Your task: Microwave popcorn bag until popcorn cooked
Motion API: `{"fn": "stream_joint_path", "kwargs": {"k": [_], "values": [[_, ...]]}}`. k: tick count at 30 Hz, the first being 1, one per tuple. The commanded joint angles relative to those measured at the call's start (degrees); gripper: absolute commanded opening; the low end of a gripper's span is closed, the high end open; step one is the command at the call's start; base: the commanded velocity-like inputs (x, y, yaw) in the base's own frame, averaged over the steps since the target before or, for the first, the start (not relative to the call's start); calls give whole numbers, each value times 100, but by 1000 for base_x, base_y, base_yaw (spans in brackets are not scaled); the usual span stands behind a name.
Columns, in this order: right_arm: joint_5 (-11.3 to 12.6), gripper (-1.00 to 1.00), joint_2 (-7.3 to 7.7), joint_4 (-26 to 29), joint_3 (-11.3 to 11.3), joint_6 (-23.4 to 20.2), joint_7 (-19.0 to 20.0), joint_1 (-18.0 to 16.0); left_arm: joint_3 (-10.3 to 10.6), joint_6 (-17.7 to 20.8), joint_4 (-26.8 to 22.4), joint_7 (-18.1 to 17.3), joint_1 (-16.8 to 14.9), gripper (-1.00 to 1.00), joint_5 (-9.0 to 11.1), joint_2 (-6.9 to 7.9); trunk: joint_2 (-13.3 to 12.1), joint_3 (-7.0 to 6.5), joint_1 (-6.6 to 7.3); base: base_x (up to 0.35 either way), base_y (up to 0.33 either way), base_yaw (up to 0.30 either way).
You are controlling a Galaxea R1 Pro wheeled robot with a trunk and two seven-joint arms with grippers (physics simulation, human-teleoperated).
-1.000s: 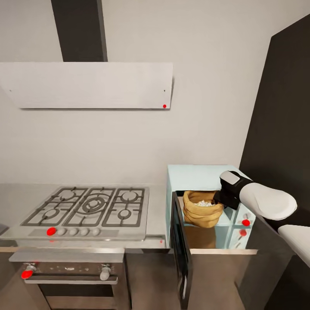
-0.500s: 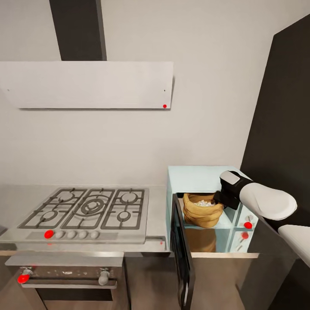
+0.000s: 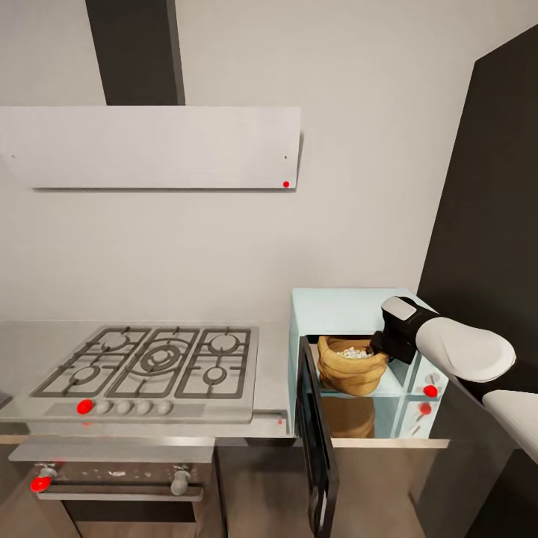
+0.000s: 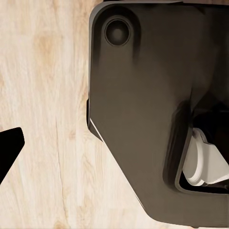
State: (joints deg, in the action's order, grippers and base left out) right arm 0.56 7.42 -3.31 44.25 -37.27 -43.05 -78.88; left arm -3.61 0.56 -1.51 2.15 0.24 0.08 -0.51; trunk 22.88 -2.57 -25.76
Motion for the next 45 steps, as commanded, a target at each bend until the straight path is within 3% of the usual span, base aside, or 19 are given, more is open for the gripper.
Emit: {"fn": "stream_joint_path", "kwargs": {"k": [1, 4, 5, 23, 45], "values": [[5, -100, 4, -12, 5, -9, -22, -5, -34, 6, -8, 13, 3, 100, 1, -2, 4, 2, -2, 0, 0, 0], [5, -100, 2, -12, 5, -9, -24, -5, -34, 6, -8, 13, 3, 100, 1, -2, 4, 2, -2, 0, 0, 0], [5, 100, 3, -12, 5, -9, -22, -5, -34, 6, -8, 13, 3, 100, 1, 0, 4, 2, -2, 0, 0, 0], [14, 100, 4, -12, 13, -9, -3, -5, -34, 6, -8, 13, 3, 100, 1, 0, 4, -3, -2, 0, 0, 0], [14, 100, 5, -12, 14, -9, -2, -5, -34, 6, -8, 13, 3, 100, 1, -2, 4, -203, -2, 0, 0, 0]]}}
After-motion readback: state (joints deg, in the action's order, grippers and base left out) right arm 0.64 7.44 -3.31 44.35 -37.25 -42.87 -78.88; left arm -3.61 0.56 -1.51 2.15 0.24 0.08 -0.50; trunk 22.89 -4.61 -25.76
